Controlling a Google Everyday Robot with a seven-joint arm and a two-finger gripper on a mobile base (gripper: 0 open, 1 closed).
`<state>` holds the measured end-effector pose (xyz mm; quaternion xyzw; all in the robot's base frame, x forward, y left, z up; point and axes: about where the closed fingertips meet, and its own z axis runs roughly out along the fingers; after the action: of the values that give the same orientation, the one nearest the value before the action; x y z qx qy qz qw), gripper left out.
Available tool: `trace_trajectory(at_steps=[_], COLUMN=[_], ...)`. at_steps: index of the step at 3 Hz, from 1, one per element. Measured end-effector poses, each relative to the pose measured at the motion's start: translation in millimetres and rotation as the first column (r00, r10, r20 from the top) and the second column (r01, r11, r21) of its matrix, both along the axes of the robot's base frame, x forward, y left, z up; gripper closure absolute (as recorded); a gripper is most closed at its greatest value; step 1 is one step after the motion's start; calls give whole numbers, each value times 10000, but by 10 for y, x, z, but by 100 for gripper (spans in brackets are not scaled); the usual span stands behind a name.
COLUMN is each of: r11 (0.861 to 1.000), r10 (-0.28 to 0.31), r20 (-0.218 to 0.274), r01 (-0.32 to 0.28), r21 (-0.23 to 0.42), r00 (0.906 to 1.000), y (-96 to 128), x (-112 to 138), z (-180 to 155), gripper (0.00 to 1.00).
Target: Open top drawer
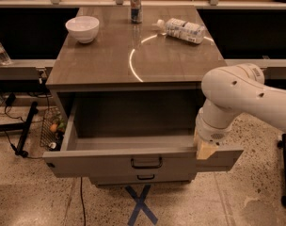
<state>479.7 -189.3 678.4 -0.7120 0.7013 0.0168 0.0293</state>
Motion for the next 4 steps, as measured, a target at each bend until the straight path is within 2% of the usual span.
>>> trace_trajectory(at_steps=[1,2,3,4], r11=[9997,9995,9993,9987], r10=[-171,-185,-178,-38], r20=[29,186,284,1104], r01=[171,190,187,93], r21=[-149,-252,-316,-495], r00=[9999,9997,9994,9939], y=[-68,-86,-95,-114], x=[-37,-13,3,218], z=[59,142,186,554], gripper=[98,67,44,22])
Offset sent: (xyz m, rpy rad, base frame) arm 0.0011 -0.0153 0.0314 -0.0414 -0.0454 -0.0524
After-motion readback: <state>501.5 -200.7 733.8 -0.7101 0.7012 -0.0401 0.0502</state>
